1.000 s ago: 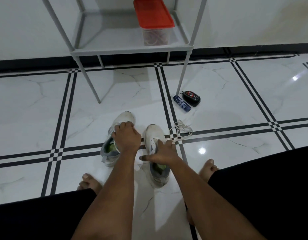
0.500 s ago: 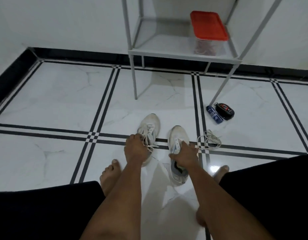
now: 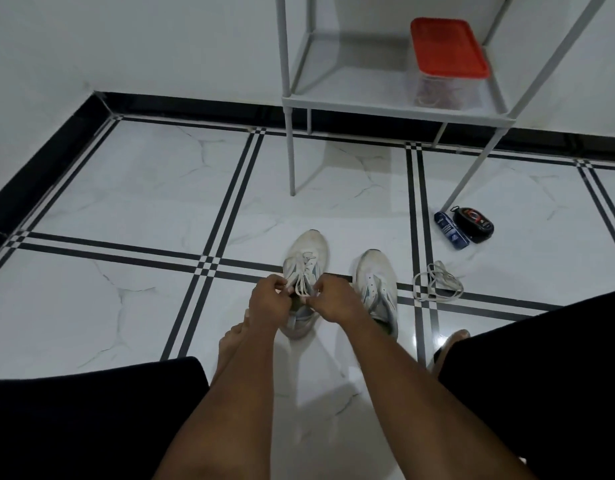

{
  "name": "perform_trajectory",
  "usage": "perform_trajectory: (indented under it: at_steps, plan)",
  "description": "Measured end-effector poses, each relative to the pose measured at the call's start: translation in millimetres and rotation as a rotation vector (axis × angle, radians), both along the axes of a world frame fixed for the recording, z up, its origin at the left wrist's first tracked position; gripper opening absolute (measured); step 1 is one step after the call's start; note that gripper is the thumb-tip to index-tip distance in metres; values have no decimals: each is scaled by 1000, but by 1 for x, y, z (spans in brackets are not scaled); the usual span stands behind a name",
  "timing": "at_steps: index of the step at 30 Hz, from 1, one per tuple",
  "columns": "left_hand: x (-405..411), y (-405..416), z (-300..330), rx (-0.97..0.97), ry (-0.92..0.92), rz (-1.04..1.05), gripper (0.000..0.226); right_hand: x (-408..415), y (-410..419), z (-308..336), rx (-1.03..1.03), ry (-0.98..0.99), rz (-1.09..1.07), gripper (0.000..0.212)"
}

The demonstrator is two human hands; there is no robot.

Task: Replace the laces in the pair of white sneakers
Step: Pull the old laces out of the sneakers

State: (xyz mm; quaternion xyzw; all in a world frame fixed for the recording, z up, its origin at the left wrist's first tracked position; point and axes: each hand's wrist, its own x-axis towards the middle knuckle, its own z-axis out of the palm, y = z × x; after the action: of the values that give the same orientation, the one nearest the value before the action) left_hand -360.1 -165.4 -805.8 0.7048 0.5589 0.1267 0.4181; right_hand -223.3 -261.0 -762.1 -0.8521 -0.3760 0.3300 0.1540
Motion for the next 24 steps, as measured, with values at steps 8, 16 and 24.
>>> perform_trajectory:
  at_steps: [8,16,24]
  plan:
    - [8,0,2,-3,42,17,11,40,4,35,143,290,-157,27]
    - [22,-2,5,22,177,-7,8,77,13,76,358,214,-207,25]
    - [22,0,4,-1,157,-28,5,107,21,103,877,939,-660,59]
